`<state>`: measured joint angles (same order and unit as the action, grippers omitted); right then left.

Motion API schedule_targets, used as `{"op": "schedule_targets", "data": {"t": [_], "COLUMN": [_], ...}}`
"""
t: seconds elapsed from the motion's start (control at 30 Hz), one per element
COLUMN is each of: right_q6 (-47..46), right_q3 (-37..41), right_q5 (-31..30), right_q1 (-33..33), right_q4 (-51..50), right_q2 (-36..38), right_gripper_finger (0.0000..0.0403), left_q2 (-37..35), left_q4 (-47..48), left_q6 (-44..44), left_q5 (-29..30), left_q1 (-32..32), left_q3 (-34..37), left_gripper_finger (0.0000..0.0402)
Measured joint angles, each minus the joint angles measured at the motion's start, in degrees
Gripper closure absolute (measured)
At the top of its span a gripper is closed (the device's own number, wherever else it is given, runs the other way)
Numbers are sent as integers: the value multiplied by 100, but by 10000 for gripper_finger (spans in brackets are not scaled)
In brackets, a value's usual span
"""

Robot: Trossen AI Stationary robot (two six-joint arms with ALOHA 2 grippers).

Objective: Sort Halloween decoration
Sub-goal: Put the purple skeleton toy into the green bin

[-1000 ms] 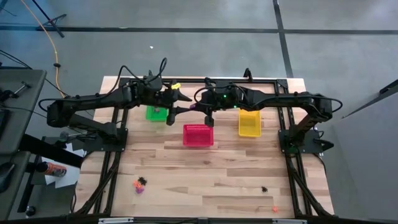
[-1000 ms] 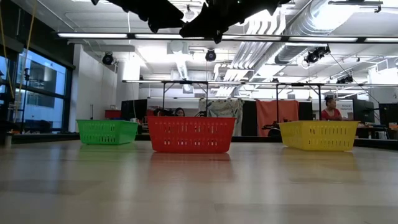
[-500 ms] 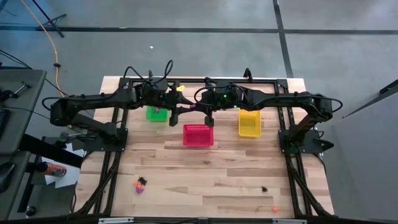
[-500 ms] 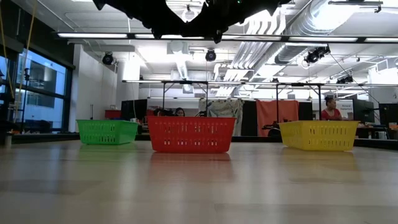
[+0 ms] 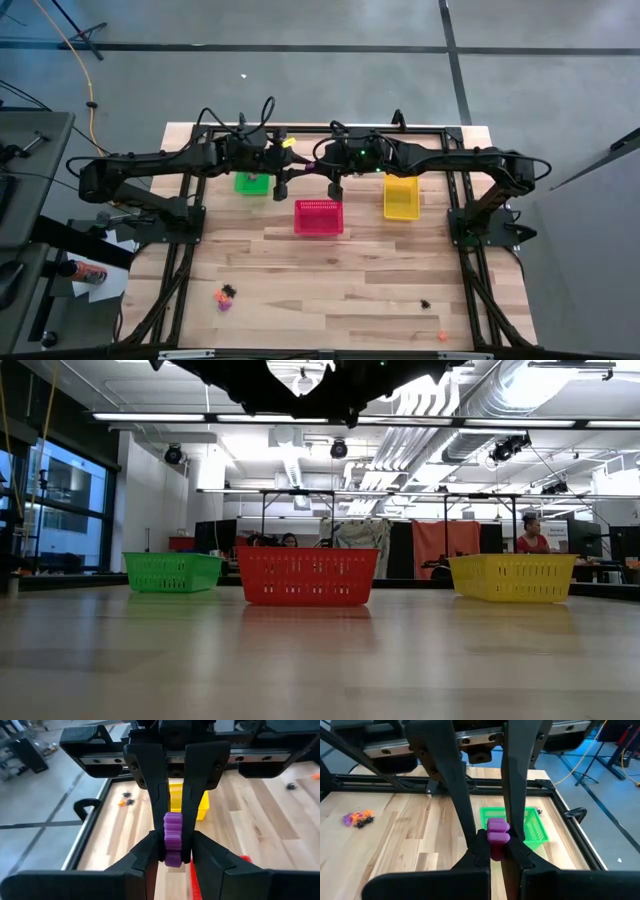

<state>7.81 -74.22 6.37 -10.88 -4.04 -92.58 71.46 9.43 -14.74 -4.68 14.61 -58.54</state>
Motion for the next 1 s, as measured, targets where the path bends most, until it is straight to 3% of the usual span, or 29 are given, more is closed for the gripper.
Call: {"op": "schedule_targets", "data": {"t": [0.47, 1.0], "right_q6": [19, 17], "right_q3": [26, 13], "right_q5": [68, 416], "right_q1": [-115, -111], "right_q4": [-281, -104], "right_q2": [-4, 0], "right_gripper_finger": [402, 402], "left_q2": [-164, -107], "left_q4": [79, 16], "left_q6": [-36, 180], "left_q5": [28, -303], "left_q1": [2, -2], "left_q3": [-14, -9], "left_gripper_finger": [311, 257]}}
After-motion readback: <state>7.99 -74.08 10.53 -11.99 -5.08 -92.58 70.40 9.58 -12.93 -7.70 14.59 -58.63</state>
